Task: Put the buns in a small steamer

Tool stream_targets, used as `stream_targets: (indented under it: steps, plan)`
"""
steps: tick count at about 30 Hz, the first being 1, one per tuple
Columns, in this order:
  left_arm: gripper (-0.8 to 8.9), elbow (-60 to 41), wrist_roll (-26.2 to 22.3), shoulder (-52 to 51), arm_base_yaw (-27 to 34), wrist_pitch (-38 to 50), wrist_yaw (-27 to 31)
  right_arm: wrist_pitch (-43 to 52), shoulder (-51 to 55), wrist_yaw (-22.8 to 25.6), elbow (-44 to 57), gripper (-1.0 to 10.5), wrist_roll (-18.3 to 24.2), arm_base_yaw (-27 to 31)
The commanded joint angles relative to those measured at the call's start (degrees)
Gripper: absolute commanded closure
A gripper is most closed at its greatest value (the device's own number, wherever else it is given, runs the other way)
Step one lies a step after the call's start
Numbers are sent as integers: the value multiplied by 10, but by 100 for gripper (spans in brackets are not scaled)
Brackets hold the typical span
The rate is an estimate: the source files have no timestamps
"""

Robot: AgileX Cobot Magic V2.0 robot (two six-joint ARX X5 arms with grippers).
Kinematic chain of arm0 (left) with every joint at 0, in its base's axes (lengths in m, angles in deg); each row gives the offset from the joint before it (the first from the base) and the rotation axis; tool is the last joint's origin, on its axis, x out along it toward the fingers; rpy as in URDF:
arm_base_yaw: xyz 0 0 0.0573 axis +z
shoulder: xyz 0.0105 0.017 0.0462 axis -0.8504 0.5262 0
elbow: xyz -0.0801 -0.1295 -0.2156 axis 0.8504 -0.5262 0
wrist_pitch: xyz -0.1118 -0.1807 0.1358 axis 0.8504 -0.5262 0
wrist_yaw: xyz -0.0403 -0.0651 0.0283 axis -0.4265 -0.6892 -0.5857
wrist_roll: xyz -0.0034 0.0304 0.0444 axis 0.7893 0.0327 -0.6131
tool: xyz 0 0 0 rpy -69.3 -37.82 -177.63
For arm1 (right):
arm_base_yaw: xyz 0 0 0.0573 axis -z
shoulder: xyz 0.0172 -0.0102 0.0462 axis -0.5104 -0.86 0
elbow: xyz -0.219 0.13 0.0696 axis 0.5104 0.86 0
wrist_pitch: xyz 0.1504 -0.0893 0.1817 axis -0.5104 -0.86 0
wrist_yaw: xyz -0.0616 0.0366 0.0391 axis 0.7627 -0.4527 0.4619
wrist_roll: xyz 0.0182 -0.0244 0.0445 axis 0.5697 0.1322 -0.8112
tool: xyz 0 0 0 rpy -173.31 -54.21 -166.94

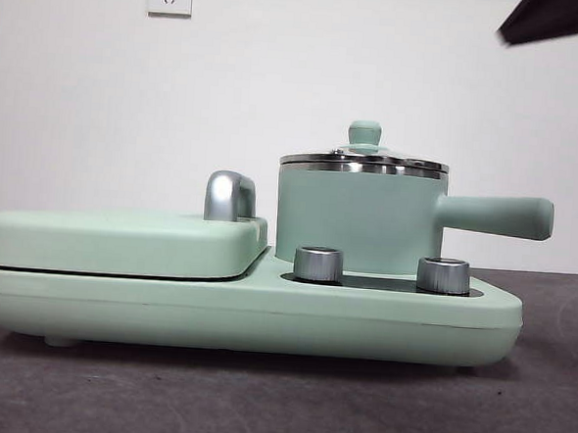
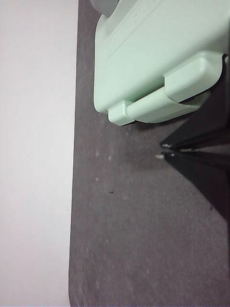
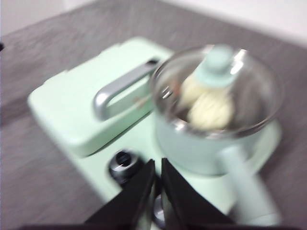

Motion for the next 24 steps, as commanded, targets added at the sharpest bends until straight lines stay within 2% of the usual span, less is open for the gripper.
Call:
stream_targets:
  steps: [1, 3, 7, 11, 16, 19, 24]
  plan:
    - [806, -11, 1, 0, 0, 3, -1, 28, 57, 3, 47, 928, 52, 47]
    - [806, -11, 1, 0, 0, 3, -1, 52, 98, 5, 85, 928, 52, 84]
    - [806, -11, 1, 0, 0, 3, -1, 102, 180, 45, 170, 928, 48, 161]
    - [806, -11, 1, 0, 0, 3, -1, 123, 250, 60, 241, 928, 45, 214]
    - [806, -11, 1, 0, 0, 3, -1, 146, 324, 107, 309, 928, 42, 244]
    - [806, -11, 1, 0, 0, 3, -1, 146, 359, 131, 336, 928, 25, 254]
    - [806, -11, 1, 0, 0, 4, -1, 157, 360, 136, 353, 928, 10, 261]
